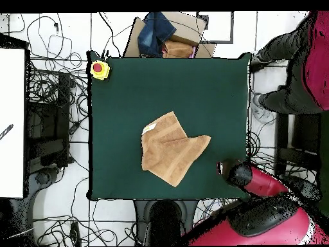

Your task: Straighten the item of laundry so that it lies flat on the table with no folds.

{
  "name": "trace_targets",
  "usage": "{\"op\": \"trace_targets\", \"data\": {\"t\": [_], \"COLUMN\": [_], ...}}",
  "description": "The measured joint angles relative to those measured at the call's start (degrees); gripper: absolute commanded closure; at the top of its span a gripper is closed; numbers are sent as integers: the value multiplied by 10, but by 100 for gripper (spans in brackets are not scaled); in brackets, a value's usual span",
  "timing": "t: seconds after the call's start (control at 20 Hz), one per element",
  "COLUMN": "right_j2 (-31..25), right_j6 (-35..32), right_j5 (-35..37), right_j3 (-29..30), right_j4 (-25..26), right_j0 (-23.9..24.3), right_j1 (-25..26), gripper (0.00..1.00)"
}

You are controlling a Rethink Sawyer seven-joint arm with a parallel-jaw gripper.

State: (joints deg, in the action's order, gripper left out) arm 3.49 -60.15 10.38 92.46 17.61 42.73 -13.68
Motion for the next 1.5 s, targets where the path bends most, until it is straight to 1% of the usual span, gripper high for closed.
{"op": "trace_targets", "data": {"t": [0.2, 0.3, 0.45, 0.5, 0.6, 0.75, 0.8, 0.85, 1.0, 1.15, 1.5], "right_j2": [-29, -57, -112, -120, -150, -195, -204, -219, -241, -254, -263], "right_j6": [0, 0, 0, 0, 0, 0, 0, 0, 0, 0, 0], "right_j5": [0, 3, 17, 20, 34, 66, 72, 89, 122, 141, 163], "right_j3": [13, 13, 12, 11, 6, -11, -16, -21, -26, -34, -44], "right_j4": [-25, -43, -73, -76, -90, -107, -110, -113, -114, -114, -114], "right_j0": [2, 10, 46, 52, 77, 122, 133, 153, 183, 200, 211], "right_j1": [-6, -4, 13, 16, 37, 85, 97, 102, 114, 124, 131], "gripper": [0, 0, 0, 0, 0, 0, 0, 0, 0, 0, 0]}}
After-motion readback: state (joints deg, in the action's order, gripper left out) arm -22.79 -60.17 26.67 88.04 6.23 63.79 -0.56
